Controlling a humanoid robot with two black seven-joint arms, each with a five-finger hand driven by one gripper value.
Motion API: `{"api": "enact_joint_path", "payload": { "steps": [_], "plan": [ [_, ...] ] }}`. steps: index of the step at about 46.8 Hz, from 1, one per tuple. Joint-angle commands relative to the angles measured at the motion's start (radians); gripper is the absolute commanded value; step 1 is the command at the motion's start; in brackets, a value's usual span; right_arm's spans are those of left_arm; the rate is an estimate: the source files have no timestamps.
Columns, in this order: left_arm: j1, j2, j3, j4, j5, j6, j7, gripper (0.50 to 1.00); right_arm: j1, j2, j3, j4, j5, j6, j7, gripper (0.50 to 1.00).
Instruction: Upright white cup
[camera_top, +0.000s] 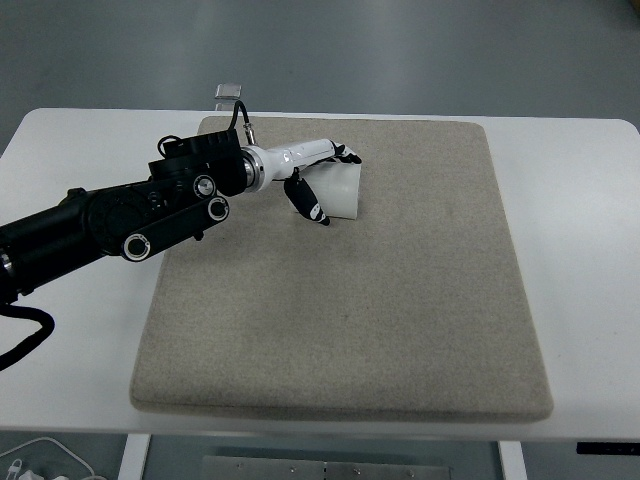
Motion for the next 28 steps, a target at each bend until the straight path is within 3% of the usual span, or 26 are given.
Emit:
{"api": "enact_joint_path", "payload": {
  "steps": [1,16,22,28],
  "plan": [
    [0.000,-0.010,0.000,0.008,-0.001,0.008,0.000,0.973,0.000,0.000,0.000,0.000,0.000,0.000,0.000,0.930],
    [-0.010,-0.010,0.000,0.006,0.000,0.008,0.000,0.930,0.000,0.000,0.000,0.000,0.000,0.000,0.000,0.930],
    [-0.010,-0.010,0.000,0.008,0.000,0.008,0.002,0.823,0.000,0.000,0.000,0.000,0.000,0.000,0.000,0.930],
    [-0.010,-0.008,0.002,0.009,0.002,0.008,0.002,0.765,0.000,0.000,0.000,0.000,0.000,0.000,0.000,0.930]
  ]
}}
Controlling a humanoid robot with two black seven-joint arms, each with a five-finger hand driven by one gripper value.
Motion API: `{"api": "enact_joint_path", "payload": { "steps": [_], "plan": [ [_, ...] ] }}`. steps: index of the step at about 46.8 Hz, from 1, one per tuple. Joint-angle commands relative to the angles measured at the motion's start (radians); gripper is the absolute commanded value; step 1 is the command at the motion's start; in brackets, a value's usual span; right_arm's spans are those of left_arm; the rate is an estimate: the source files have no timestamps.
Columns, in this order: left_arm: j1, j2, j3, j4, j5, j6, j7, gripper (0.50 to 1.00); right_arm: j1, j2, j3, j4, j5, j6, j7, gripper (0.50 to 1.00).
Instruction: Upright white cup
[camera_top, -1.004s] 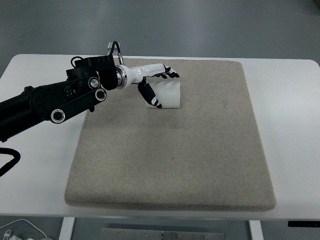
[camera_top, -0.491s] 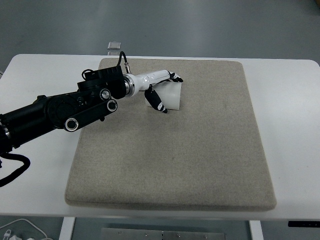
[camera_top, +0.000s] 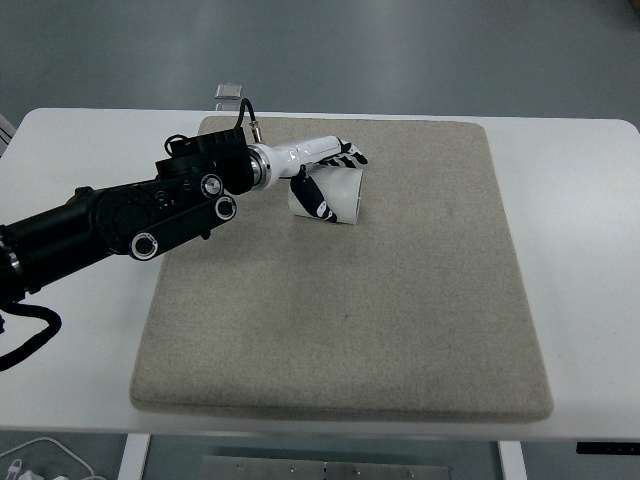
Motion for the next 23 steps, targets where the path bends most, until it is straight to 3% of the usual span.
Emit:
{"api": "enact_joint_path", "payload": {
  "steps": [1,5,12,23],
  "plan": [
    [0.000,0.002,0.001,0.002,0.002,0.000,0.000,0.750,0.000,0.000,0.000,0.000,0.000,0.000,0.000,0.930],
    [0.000,0.002,0.001,0.010,0.009,0.000,0.000,0.724,0.000,0.000,0.000,0.000,0.000,0.000,0.000,0.930],
    [-0.003,0.000,0.000,0.028,0.023,0.001,0.008,0.500,0.000,0.000,0.000,0.000,0.000,0.000,0.000,0.930],
    [-0.017,0.009,-0.019,0.019,0.003,0.006,-0.009,0.500,0.000,0.000,0.000,0.000,0.000,0.000,0.000,0.930]
  ]
}}
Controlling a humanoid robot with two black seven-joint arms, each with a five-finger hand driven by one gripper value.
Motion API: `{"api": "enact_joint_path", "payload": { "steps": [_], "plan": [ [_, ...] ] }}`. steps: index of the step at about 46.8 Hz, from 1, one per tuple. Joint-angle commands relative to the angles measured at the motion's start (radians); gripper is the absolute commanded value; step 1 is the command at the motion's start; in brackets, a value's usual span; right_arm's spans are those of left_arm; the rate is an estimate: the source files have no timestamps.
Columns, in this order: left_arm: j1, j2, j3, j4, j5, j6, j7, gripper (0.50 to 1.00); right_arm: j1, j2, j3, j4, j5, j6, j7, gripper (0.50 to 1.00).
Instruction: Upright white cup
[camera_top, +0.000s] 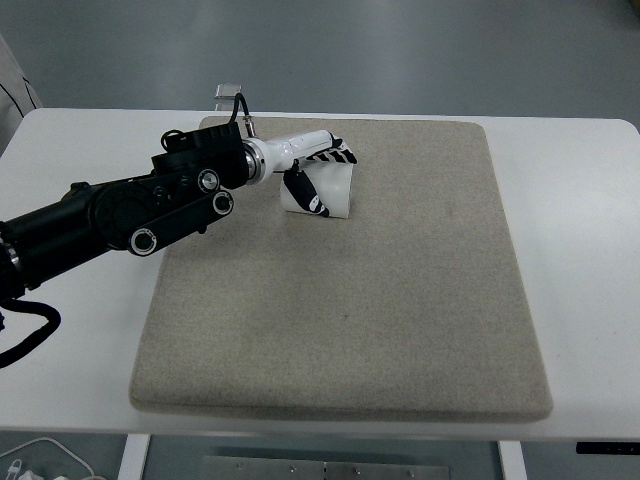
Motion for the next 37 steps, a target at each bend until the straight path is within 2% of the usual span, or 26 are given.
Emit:
{"api": "enact_joint_path", "payload": {
  "steps": [1,6,11,22,32,37],
  "plan": [
    [-0.003,0.008,-0.010,-0.007,-0.007,0.002,-0.016,0.500,0.000,0.000,0.000,0.000,0.000,0.000,0.000,0.930],
    [-0.002,0.013,-0.026,-0.007,-0.062,0.002,-0.070,0.500,0.000,0.000,0.000,0.000,0.000,0.000,0.000,0.930],
    [-0.003,0.026,-0.036,-0.007,-0.179,0.001,-0.169,0.500,0.000,0.000,0.000,0.000,0.000,0.000,0.000,0.930],
    [0.013,0.072,-0.040,-0.016,-0.380,-0.001,-0.228,0.500,0.000,0.000,0.000,0.000,0.000,0.000,0.000,0.930],
    [0.059,0.095,-0.040,-0.039,-0.553,-0.015,-0.344,0.500,0.000,0.000,0.000,0.000,0.000,0.000,0.000,0.930],
    [0.085,0.117,-0.040,-0.066,-0.605,-0.018,-0.427,0.500,0.000,0.000,0.000,0.000,0.000,0.000,0.000,0.930]
  ]
}}
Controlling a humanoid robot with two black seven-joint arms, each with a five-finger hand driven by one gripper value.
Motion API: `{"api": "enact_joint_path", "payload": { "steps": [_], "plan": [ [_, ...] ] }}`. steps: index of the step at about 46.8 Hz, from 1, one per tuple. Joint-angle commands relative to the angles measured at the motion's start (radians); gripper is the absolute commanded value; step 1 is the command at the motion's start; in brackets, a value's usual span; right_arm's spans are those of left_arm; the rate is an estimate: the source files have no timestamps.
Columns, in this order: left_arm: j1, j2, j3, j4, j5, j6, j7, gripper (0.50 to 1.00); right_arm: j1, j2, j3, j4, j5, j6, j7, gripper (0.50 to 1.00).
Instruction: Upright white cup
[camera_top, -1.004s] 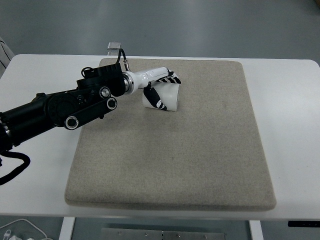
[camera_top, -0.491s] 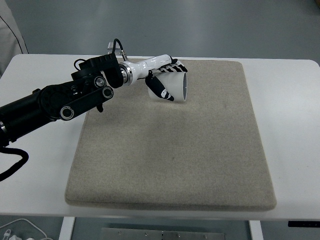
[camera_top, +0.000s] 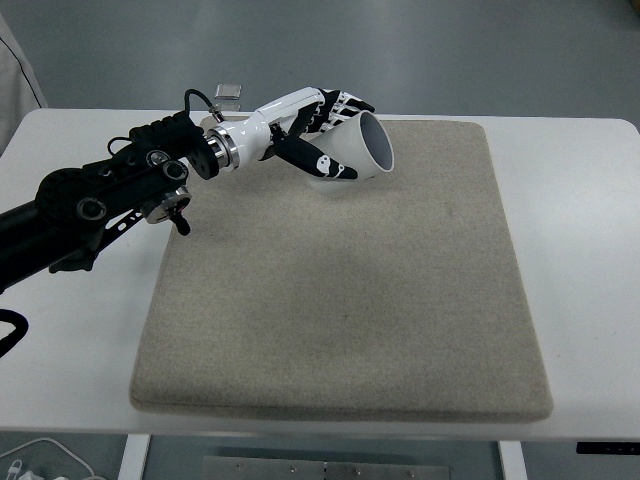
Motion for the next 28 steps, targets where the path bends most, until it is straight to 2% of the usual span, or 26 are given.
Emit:
{"api": "enact_joint_path", "payload": {
  "steps": [1,15,28],
  "plan": [
    [0.021,0.018,0.000,-0.019,-0.038,-0.003,-0.065,0.500,0.000,0.000,0.000,0.000,0.000,0.000,0.000,0.930],
    [0.113,0.022,-0.027,-0.030,-0.101,-0.043,-0.206,0.500,0.000,0.000,0.000,0.000,0.000,0.000,0.000,0.930],
    [0.223,0.019,-0.124,-0.025,-0.116,-0.110,-0.283,0.500,0.000,0.000,0.000,0.000,0.000,0.000,0.000,0.930]
  ]
}}
